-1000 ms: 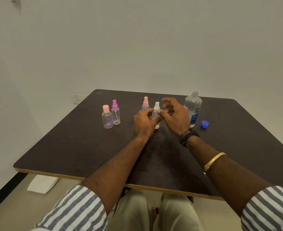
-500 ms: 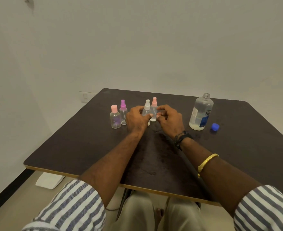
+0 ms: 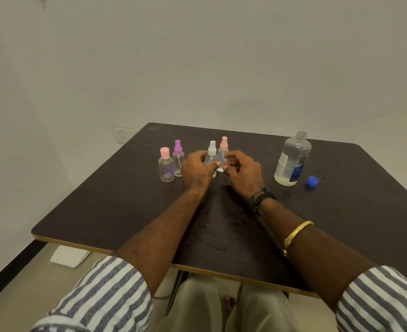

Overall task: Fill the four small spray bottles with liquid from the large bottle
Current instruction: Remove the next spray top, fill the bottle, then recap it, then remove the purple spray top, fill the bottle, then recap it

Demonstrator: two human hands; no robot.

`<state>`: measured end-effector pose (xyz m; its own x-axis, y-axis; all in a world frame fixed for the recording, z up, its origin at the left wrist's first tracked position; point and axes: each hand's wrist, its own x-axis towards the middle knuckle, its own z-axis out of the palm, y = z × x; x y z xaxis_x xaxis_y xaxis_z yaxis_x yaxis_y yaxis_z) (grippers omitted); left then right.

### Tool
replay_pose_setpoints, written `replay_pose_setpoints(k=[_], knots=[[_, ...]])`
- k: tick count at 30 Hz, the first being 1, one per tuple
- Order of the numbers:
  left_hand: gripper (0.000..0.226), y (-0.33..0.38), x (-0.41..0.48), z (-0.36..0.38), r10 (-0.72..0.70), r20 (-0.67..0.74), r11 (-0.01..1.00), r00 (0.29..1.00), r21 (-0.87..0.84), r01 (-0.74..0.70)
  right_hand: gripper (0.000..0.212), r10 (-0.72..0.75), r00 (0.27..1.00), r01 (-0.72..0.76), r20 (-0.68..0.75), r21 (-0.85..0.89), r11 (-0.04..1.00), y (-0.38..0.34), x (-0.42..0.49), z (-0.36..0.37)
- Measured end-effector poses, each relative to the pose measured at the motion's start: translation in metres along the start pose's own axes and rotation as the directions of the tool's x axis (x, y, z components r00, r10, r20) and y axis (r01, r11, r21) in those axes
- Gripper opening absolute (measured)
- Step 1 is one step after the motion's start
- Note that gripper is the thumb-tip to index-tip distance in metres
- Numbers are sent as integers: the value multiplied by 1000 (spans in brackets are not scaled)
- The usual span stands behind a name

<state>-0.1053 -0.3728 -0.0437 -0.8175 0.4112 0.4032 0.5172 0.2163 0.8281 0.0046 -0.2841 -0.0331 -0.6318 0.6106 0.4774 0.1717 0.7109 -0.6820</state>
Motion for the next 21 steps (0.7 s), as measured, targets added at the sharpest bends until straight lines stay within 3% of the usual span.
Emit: replay_pose_setpoints(k=[8, 12, 17, 21], knots=[[60, 3, -4, -15, -4, -67, 996, 998, -94, -2, 15, -133, 971, 134, -196, -10, 991, -22, 5, 8], [48, 2, -7, -28, 39, -148, 993, 988, -104, -54, 13, -199, 956, 212, -214, 39, 977, -44, 7, 17], [30, -1, -11, -46, 88, -224, 991, 971, -81, -109, 28, -184, 973, 191, -139, 41, 981, -57, 16, 39], [25, -7, -12, -60, 85, -260, 991, 962, -78, -109, 56, -186, 980, 187, 68, -16, 982, -77, 15, 47]])
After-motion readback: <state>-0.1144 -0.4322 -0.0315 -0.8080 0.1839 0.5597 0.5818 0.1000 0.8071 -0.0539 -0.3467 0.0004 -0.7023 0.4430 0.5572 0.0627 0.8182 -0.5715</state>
